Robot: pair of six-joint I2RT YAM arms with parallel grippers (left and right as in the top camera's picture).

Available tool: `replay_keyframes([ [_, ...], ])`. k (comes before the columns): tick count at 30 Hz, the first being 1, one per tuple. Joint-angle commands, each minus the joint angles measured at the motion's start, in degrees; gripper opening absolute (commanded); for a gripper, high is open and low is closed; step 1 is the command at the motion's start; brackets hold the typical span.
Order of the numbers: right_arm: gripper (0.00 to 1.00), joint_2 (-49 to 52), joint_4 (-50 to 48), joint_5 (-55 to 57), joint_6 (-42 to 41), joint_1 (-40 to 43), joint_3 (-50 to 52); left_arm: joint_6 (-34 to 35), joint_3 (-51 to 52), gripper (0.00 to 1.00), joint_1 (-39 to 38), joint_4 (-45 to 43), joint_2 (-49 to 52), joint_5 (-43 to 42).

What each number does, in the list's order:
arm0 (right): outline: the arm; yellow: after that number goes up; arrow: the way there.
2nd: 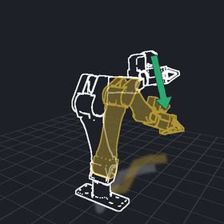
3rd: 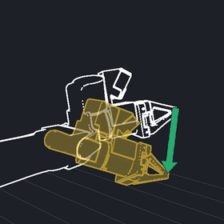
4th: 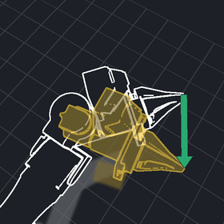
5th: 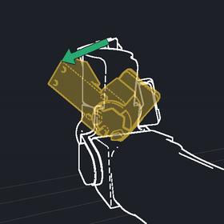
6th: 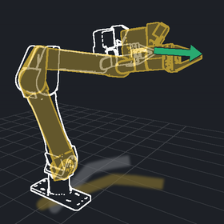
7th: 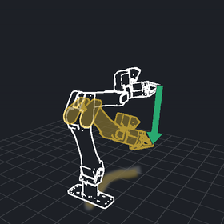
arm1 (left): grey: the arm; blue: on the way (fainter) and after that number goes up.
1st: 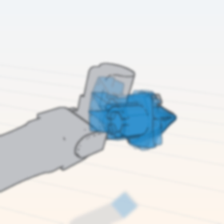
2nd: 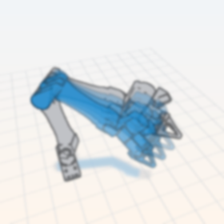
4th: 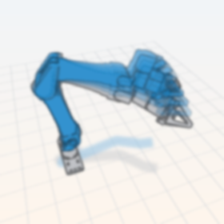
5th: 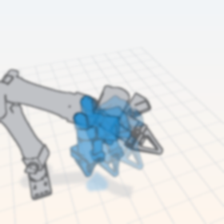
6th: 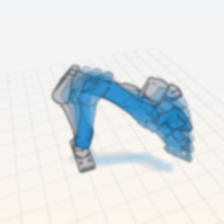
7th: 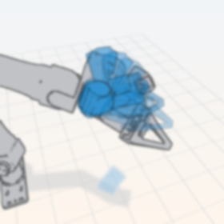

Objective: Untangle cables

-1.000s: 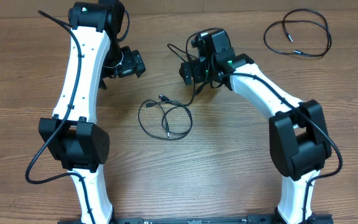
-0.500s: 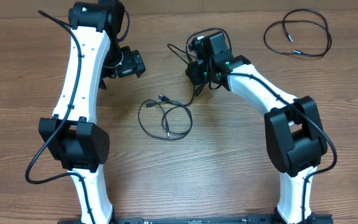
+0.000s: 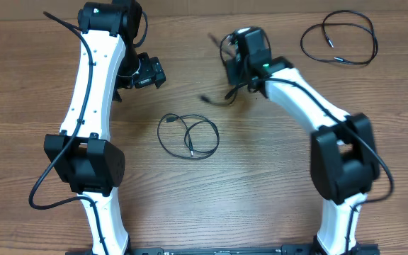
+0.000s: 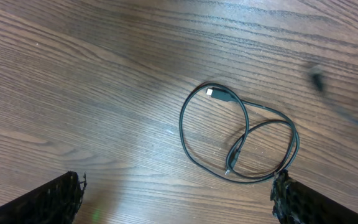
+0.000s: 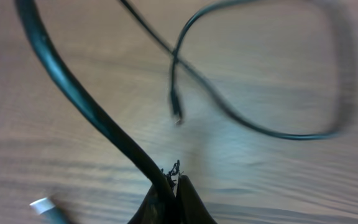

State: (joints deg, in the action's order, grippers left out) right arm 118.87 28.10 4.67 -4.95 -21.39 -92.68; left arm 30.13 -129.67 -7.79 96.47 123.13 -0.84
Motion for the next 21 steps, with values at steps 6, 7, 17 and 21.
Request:
replay_keyframes([
  [6, 0.04, -16.9, 5.0, 8.2, -2.8, 8.1, -3.0, 1.4, 0.3, 1.00, -0.2, 0.1, 0.6, -0.2],
  [7, 0.04, -18.0, 6.0, 8.2, -3.6, 9.4, -3.0, 1.4, 0.3, 1.00, -0.2, 0.1, 0.6, -0.2],
  [17, 0.04, -27.8, 13.0, 8.1, -7.4, 23.0, -3.0, 1.4, 0.3, 0.99, -0.2, 0.1, 0.6, -0.2],
  [21, 0.04, -30.8, 13.0, 8.0, -9.0, 25.8, -3.0, 1.4, 0.3, 1.00, -0.2, 0.1, 0.6, -0.2],
])
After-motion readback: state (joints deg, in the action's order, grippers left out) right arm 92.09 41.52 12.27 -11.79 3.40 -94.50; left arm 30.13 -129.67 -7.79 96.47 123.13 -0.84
